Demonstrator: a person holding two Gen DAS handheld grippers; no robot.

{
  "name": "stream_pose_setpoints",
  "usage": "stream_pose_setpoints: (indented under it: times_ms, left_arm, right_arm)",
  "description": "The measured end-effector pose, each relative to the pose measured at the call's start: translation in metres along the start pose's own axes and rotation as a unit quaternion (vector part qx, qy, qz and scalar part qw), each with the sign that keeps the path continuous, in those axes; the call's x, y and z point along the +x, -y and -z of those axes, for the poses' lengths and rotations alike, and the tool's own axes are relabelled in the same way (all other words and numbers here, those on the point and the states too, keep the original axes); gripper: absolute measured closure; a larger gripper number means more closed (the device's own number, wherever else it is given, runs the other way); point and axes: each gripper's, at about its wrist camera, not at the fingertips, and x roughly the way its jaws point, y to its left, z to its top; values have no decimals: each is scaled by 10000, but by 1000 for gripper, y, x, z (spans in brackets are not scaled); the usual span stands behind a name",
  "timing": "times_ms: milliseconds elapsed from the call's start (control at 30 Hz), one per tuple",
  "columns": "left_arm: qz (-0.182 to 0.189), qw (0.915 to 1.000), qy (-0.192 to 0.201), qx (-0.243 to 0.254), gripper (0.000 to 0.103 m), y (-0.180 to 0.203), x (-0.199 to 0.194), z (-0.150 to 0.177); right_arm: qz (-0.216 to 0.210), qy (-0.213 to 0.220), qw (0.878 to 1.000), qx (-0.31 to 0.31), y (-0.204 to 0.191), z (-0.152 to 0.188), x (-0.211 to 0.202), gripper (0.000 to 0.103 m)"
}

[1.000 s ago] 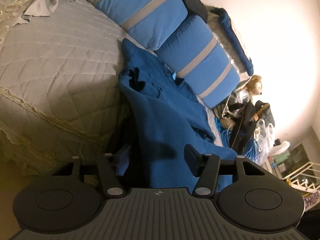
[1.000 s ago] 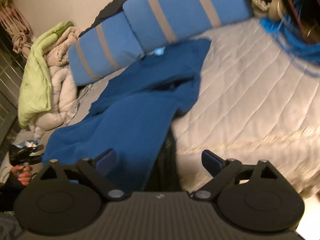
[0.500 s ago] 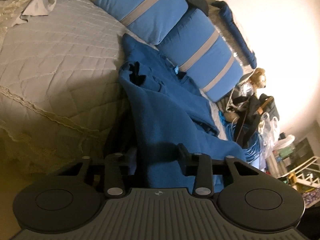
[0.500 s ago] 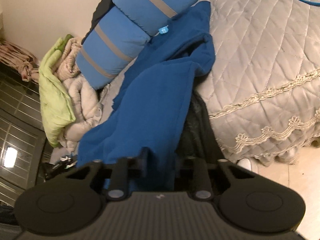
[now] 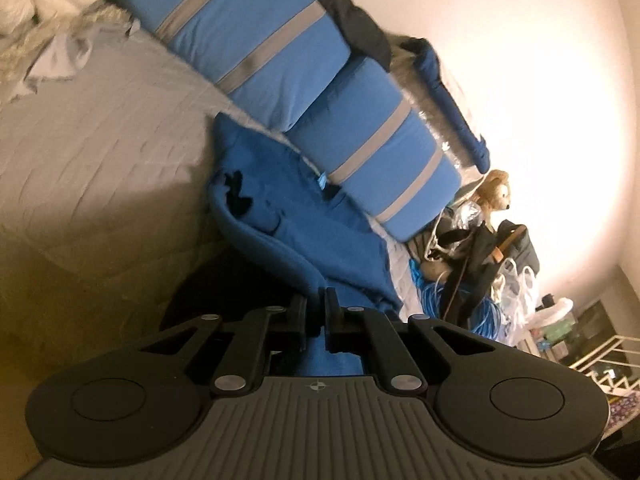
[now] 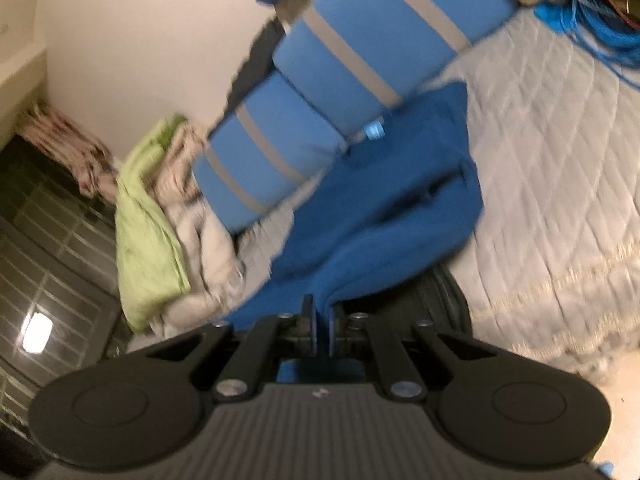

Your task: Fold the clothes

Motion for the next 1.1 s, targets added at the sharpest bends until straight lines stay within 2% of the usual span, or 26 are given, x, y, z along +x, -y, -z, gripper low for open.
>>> stream_pose_setpoints:
  times_ms: [133, 233, 633, 933, 1100]
  left_arm:
    - [78, 9998, 160, -61, 96, 8, -2, -6]
    - [103, 9995, 282, -79, 96, 14, -3, -9]
    - [213, 9965, 769, 242, 97, 50, -22, -21]
    - [208, 9956, 864, 287, 97, 72, -47, -5]
    - [174, 9964, 832, 62, 97, 61, -33, -11]
  right_arm:
    - [20, 296, 9996, -20, -11, -19, -6, 97]
    - [68, 361, 9993, -36, -15, -29, -5, 97]
    - [-185, 187, 9995, -148, -42, -40, 4, 98]
    - [-132, 477, 9987, -143, -54, -35, -23, 98]
    - [31, 699, 9975, -28, -51, -40, -35, 98]
